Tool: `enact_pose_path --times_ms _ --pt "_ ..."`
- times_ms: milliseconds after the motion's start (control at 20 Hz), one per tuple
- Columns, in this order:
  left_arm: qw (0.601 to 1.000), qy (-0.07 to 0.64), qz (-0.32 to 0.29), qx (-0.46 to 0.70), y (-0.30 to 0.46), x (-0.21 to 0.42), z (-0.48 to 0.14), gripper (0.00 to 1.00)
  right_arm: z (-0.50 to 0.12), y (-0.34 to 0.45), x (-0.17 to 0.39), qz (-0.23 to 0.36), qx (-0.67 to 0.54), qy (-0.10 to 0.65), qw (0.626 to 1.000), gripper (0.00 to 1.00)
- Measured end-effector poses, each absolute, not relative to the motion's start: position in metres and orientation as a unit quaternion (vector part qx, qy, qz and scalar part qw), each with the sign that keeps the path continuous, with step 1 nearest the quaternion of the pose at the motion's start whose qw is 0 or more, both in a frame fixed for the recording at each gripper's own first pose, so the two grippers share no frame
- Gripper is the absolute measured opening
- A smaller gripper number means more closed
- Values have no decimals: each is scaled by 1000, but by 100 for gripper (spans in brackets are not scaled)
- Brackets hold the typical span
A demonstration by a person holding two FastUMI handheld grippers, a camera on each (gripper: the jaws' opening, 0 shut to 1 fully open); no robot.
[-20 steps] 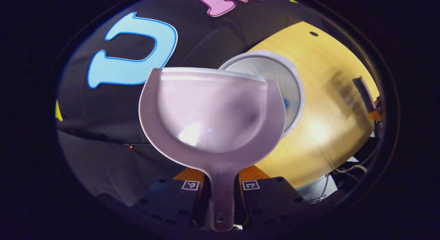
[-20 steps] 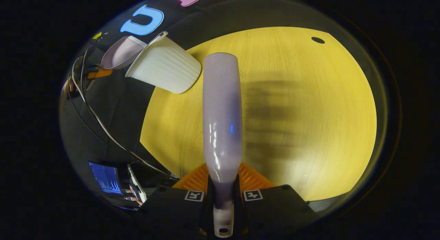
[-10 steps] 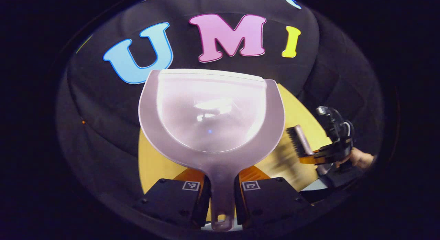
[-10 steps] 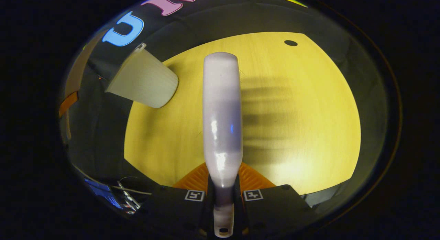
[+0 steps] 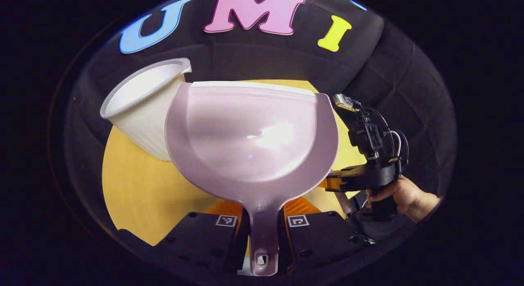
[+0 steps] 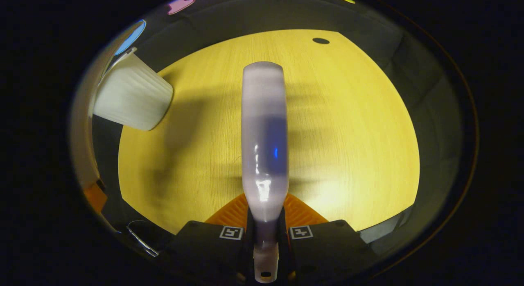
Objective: Pick up the small broom and dustpan from the desktop, sweep the trash into the dustpan with the broom, and then empty the trash into the garbage bin.
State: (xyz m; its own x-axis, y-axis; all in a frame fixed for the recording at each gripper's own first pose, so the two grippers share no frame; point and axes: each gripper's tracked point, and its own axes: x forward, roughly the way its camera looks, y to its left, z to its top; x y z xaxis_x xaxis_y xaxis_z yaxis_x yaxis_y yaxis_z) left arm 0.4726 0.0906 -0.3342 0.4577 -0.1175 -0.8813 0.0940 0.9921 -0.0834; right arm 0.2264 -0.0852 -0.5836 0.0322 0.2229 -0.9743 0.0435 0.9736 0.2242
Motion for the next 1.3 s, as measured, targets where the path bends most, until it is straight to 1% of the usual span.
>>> enact_pose_path --times_ms 100,200,350,400,450,700,800,950,1000,1050,1100,1150,1200,1250,1300 --pt "839 542 -43 -33 91 463 -345 29 -593 -89 225 64 70 704 704 27" --pt "830 557 -15 -31 95 459 -350 29 -597 -90 221 67 56 716 693 27" --pt "801 597 31 -17 101 445 -356 29 -601 -88 218 68 46 732 676 27" --pt "801 598 34 -18 103 446 -355 29 -604 -86 224 69 50 726 682 27" --pt "798 601 37 -25 102 447 -354 29 -607 -86 225 72 50 729 679 27" --pt "766 636 46 -79 90 443 -352 29 -619 -86 237 80 49 747 658 27" --pt "761 639 47 -98 84 443 -350 29 -622 -88 238 86 49 756 647 27" --pt "757 643 53 -107 84 443 -350 29 -627 -89 238 85 42 758 646 28" --pt "756 644 54 -103 85 442 -349 29 -625 -89 235 84 45 760 642 22" --pt "755 646 54 -96 86 443 -348 29 -624 -88 234 84 49 764 637 30" --pt "755 648 51 -91 86 444 -347 31 -623 -85 232 85 56 766 635 30" --pt "757 647 44 -84 86 443 -346 30 -621 -83 231 86 59 765 635 32" --pt "760 644 38 -78 86 442 -344 34 -622 -83 232 87 58 762 639 46" --pt "763 642 34 -70 87 443 -344 42 -619 -83 232 89 58 758 644 48" --pt "766 639 35 -59 90 443 -343 72 -615 -83 234 89 59 754 648 69"
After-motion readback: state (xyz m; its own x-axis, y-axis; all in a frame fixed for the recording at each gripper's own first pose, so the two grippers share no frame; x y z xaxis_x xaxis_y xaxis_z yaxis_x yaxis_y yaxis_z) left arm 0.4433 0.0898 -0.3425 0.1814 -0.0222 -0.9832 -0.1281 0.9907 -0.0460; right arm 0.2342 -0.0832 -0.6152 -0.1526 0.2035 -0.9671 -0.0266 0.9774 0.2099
